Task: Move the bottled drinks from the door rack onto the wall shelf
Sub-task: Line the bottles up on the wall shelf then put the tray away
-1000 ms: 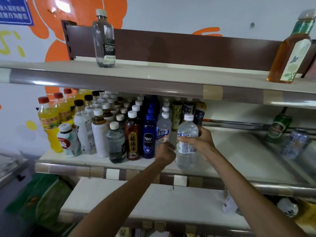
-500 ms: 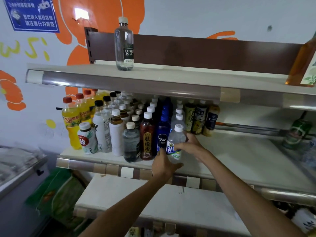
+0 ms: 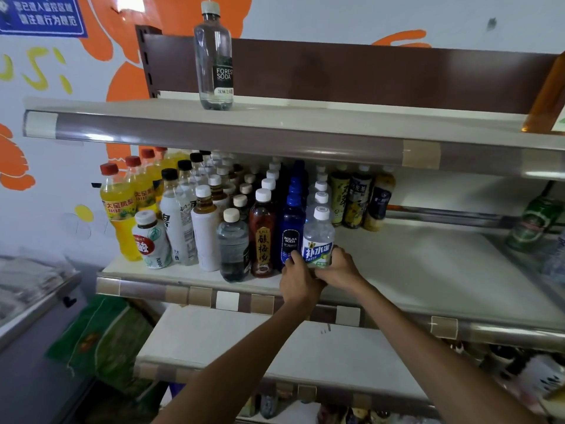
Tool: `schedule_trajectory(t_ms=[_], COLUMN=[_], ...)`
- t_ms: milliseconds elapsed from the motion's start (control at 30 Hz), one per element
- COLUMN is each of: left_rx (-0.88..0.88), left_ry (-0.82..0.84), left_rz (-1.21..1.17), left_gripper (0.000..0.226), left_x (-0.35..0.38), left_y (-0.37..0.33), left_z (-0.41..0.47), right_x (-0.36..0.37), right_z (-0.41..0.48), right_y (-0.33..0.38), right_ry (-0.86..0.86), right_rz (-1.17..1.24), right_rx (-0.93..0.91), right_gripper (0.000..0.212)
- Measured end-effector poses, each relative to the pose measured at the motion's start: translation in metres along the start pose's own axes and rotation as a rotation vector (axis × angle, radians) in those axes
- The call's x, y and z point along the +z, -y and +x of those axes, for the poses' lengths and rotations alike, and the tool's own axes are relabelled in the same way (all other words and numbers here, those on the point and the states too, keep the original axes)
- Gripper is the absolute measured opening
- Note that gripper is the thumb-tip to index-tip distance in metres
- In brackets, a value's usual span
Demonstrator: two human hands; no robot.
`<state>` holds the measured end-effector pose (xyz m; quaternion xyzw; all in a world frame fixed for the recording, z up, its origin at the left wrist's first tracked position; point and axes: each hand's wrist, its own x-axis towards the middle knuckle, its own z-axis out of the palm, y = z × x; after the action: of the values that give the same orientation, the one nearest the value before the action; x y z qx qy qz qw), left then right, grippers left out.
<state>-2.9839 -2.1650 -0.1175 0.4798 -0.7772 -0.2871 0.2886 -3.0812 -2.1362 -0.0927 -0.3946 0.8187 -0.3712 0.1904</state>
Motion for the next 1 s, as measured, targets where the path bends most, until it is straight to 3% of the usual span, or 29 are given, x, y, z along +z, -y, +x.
schedule_trajectory(t_ms=[300,467,633,1000], left_rx=[-0.045,-0.008,0.032,0.012], left_ry=[-0.043,-0.042,-0.141,-0.120], left_rz=[-0.059,-0.155,-0.201,-0.155], left_gripper=[0.048,0.064,0.060,0.053], left_x=[0.016,0.020,0.017,0.007], left_y=[-0.004,0.003,0.010,0.001], left_z=[0.002,-0.011,-0.012,-0.015], right_x=[0.001,0.003,0.000,-0.002], right_z=[0.008,0.007,0.007,0.002], right_y=[-0.001,0.000,0.001,0.006], right_ry=[0.000,-0.001,0.004,0.025], right_rz=[-0.045,-0.015,-0.028,-0.017], right_rx=[0.012,0.006,-0.006,-0.055], right_gripper=[0.055,0.062,0.064,0.057])
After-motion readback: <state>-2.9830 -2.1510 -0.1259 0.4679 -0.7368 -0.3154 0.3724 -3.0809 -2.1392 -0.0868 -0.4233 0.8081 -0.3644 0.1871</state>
